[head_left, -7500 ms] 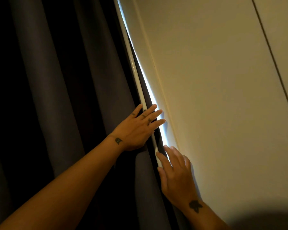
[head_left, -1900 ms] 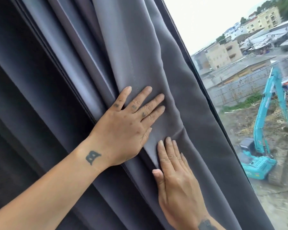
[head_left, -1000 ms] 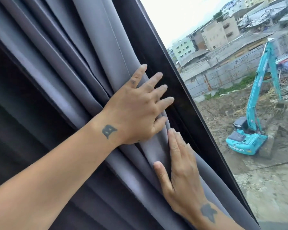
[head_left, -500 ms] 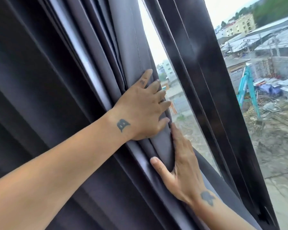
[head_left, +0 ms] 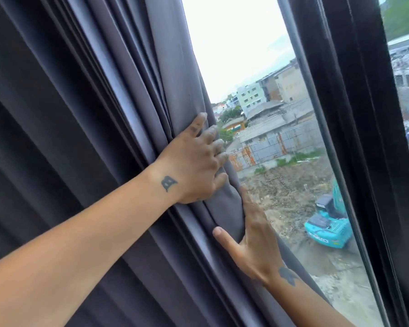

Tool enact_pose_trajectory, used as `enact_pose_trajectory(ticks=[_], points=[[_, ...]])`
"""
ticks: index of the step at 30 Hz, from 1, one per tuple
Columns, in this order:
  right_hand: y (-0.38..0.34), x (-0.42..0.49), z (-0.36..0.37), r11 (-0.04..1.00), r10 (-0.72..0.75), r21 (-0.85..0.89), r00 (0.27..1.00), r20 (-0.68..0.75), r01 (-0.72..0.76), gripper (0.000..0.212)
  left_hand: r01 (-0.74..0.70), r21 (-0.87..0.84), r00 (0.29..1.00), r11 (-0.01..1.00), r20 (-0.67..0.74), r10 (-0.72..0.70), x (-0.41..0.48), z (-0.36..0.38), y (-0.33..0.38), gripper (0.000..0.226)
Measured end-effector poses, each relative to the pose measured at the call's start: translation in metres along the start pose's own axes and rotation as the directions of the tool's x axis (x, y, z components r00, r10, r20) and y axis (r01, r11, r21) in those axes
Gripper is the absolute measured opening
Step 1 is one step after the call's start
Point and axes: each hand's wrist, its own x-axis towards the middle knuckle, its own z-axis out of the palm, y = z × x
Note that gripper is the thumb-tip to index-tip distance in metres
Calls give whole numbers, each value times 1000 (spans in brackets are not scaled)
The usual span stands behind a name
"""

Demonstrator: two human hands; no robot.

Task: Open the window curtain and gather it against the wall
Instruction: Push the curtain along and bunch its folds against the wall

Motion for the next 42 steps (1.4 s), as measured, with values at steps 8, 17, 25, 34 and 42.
enact_pose_trajectory(ticks=[8,17,25,34,42], points=[[-9,-19,46,998,-9,56,996,87,4,98,14,-17,1000,1000,13,-14,-28,35,0,61],[-2,-41,86,986,-25,167,989,149,0,93,55,-4,998,998,35,-55,-56,74,11,71],[0,-40,140,973,-16,230,985,172,-24,90,10,-31,999,999,-33,-11,-74,130,4,60],[0,-34,204,952,-85,307,945,316,-17,85,48,-31,998,998,40,-47,-107,194,-12,57],[0,-38,250,950,-129,311,925,357,13,86,66,-20,995,998,74,-64,-131,236,-20,51]])
